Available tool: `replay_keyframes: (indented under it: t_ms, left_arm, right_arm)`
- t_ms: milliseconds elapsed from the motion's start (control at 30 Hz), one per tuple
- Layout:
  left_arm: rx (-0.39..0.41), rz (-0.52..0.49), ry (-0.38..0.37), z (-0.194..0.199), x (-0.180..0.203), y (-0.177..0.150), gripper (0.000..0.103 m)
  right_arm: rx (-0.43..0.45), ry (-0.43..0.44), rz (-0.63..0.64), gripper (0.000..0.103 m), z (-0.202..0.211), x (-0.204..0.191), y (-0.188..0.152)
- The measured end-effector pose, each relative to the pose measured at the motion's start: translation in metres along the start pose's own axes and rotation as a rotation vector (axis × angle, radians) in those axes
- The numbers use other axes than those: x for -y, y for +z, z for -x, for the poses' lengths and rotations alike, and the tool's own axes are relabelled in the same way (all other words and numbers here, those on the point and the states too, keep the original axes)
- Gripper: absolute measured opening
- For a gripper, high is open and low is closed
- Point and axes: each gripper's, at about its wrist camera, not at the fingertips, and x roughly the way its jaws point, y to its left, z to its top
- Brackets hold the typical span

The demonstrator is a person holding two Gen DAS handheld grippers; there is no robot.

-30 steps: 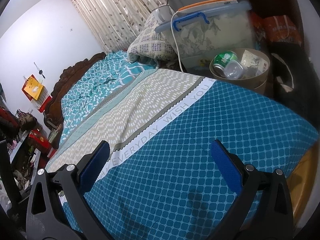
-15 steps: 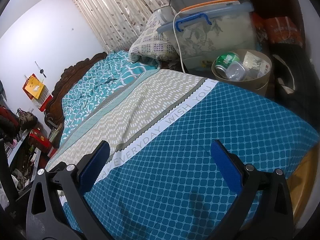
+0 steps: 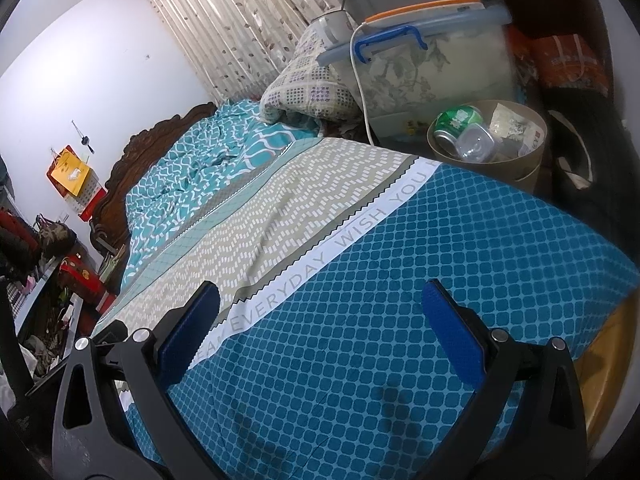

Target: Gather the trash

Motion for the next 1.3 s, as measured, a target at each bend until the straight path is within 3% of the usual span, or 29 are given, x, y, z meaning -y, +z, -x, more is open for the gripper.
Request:
replay_keyframes:
  t_ms: [300, 767, 1300]
  left_arm:
    - [0.017, -0.007, 0.011, 0.0042, 0.0012, 0.0009, 0.094]
    - [0.035, -0.003, 0.102, 0.0073, 0.0013, 0.0015, 0.094]
    - [0.045, -0.025, 0.092, 0.0093, 0.0014, 0.0008, 0.094]
  right_arm:
    - [-0.001, 0.001, -0.009, 0.1, -0.0028, 0.0021, -0.0015]
    - [-0.008, 0.002, -0.014, 0.1, -0.0037, 0.0045, -0.0019]
    - [0.012, 0.006, 0.009, 0.1, 0.0043, -0.0021, -0.0026]
